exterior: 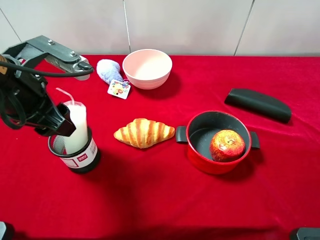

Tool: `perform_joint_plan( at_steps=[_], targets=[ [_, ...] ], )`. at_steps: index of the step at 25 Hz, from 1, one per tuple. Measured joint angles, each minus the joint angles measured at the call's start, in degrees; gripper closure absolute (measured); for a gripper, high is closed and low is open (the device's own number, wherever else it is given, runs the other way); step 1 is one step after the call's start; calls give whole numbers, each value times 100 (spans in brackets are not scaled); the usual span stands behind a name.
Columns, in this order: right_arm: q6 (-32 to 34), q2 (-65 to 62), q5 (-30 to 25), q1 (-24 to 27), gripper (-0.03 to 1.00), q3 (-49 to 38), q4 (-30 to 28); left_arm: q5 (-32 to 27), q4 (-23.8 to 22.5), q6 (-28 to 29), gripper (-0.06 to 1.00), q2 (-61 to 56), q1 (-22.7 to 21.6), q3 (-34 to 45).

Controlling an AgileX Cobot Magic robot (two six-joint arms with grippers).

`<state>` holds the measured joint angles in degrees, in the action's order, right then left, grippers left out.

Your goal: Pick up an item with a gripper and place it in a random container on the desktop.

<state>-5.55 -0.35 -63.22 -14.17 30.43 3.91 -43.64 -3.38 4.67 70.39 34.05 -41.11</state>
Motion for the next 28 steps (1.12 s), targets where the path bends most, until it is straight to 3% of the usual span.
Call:
perform_joint_plan(
  at_steps=[28],
  targets=[
    [0,0,0,0,27,0,0,-35,0,0,29,-21,0,-76]
  ],
)
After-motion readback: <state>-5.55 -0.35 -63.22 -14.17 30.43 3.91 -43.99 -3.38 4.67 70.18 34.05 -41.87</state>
